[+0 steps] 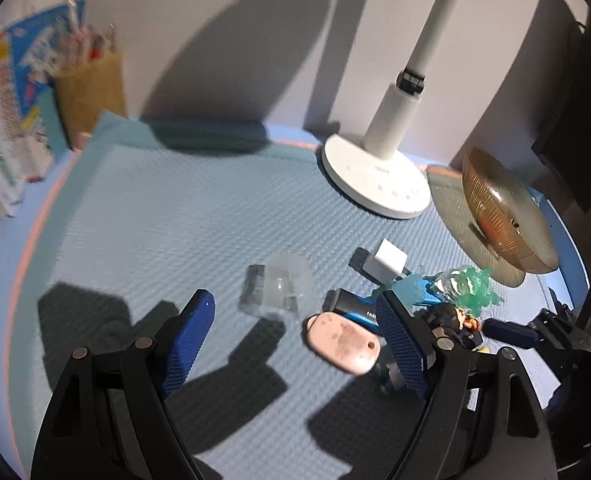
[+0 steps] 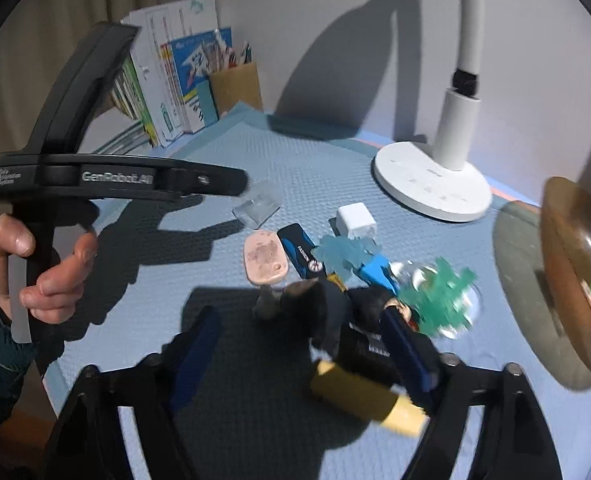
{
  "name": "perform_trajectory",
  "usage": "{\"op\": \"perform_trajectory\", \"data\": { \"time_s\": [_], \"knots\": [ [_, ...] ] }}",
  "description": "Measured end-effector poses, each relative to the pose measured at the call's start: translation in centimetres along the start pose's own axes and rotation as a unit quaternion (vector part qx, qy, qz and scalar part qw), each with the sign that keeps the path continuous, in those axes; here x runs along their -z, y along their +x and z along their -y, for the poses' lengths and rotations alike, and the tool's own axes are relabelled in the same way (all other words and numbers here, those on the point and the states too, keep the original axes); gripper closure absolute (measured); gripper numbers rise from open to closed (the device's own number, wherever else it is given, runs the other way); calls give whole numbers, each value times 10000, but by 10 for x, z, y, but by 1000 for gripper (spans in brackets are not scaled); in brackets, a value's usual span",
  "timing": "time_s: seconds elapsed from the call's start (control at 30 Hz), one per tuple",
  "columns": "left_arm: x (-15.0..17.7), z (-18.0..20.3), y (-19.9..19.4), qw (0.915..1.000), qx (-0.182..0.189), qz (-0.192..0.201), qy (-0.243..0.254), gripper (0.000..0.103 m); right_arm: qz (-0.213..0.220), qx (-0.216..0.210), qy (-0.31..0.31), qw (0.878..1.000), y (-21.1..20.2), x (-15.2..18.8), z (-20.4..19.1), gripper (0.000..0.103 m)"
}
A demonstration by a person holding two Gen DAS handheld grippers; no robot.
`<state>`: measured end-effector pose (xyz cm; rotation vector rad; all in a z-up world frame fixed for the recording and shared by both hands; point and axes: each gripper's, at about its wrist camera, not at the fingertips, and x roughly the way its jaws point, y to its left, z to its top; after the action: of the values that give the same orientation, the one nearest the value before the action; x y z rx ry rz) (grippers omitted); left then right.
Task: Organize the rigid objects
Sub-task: 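Grasp the clear plastic cup with the left tool while the right tool grasps the dark-haired figure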
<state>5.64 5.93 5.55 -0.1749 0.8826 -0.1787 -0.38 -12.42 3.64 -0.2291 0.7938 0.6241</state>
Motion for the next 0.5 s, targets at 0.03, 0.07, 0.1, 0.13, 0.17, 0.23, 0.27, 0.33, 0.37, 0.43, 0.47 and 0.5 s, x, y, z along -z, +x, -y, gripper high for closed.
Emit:
{"op": "perform_trajectory", "data": {
  "time_s": [0.03, 0.07, 0.1, 0.13, 0.17, 0.23, 0.27, 0.33, 0.37, 0.43, 0.47, 0.5],
  "knots": [
    [-1, 0, 7, 10000, 5, -60, -16, 22, -23, -65, 5, 10000, 4, -2, 3, 32],
    [-2, 0, 13, 9999, 10, -117, -25, 22, -36, -122, 3, 9999, 9, -4, 6, 32],
    [-3, 1, 20, 9998, 30, -181, -49, 22, -58, -145, -11, 9999, 12, -4, 6, 32],
    [-3, 1, 24, 9997, 50, -222, -68, 23, -113, -194, -36, 9997, 16, -5, 7, 32],
    [-3, 1, 28, 9996, 66, -250, -85, 23, -172, -254, -52, 9995, 21, -4, 9, 31],
    [-2, 2, 35, 9995, 74, -293, -85, 23, -154, -338, -75, 9993, 24, -6, 7, 31],
    [-2, 3, 37, 9995, 67, -297, -70, 30, -143, -379, -75, 9992, 23, -6, 6, 32],
    [-1, 4, 42, 9995, 46, -306, -22, 48, -147, -382, -107, 9991, 24, -6, 3, 39],
    [-1, 5, 44, 9995, 51, -318, -4, 65, -170, -298, -170, 9993, 25, -4, 1, 48],
    [1, 5, 44, 9995, 129, -299, 26, 66, -160, -193, -242, 9994, 24, -2, -2, 50],
    [2, 4, 41, 9996, 128, -245, 49, 66, -133, -176, -242, 9995, 22, -1, -2, 50],
    [3, 5, 37, 9998, 114, -176, 73, 66, -109, -143, -238, 9996, 20, 1, -4, 50]
  ]
}}
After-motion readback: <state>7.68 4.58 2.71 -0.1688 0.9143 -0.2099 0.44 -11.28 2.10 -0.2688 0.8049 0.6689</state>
